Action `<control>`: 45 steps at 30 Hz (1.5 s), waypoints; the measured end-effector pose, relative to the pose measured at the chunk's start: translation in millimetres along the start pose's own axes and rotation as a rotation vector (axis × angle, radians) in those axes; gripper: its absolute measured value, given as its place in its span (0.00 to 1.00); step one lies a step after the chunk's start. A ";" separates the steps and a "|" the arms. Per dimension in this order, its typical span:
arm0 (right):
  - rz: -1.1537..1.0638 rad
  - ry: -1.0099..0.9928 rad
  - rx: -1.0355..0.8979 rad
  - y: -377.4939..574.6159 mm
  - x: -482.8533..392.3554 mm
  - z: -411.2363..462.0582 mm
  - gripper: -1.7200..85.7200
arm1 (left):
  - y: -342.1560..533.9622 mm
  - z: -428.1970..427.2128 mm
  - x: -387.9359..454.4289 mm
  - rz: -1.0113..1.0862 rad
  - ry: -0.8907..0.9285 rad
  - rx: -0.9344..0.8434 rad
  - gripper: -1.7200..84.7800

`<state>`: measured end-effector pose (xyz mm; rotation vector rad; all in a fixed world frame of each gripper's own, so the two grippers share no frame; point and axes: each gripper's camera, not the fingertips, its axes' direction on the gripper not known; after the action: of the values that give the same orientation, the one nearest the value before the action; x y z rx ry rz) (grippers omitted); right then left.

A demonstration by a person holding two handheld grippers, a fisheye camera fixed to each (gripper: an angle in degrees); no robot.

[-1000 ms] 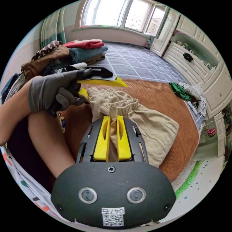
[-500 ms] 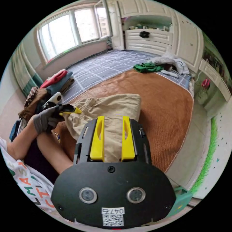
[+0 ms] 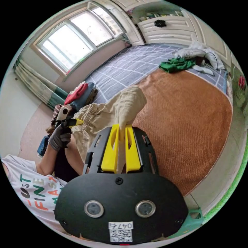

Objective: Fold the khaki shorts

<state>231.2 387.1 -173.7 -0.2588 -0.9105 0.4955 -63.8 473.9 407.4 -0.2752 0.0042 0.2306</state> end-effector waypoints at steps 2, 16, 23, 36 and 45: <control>-0.078 -0.033 0.042 -34.4 -34.2 -14.7 0.03 | 27.6 -99.1 40.2 0.108 -0.018 0.083 0.12; -0.399 -0.287 0.078 -325.9 -317.8 150.1 0.03 | 98.4 -689.1 -8.5 0.083 -0.509 0.412 0.13; -0.300 -0.147 0.050 -317.3 -285.5 252.1 0.08 | 197.8 -807.6 -224.2 -0.211 -0.641 0.621 0.28; -0.499 -0.115 0.125 -48.3 -189.6 134.4 0.01 | 520.8 -818.0 -127.9 0.210 -0.941 0.722 0.22; -0.444 -0.126 0.083 14.4 -162.3 107.7 0.01 | 661.6 -813.2 -191.7 0.089 -1.137 0.447 0.16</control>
<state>57.1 316.9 -227.7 0.0532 -1.0324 0.1379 -377.9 830.7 -546.4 0.3299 -1.0470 0.4400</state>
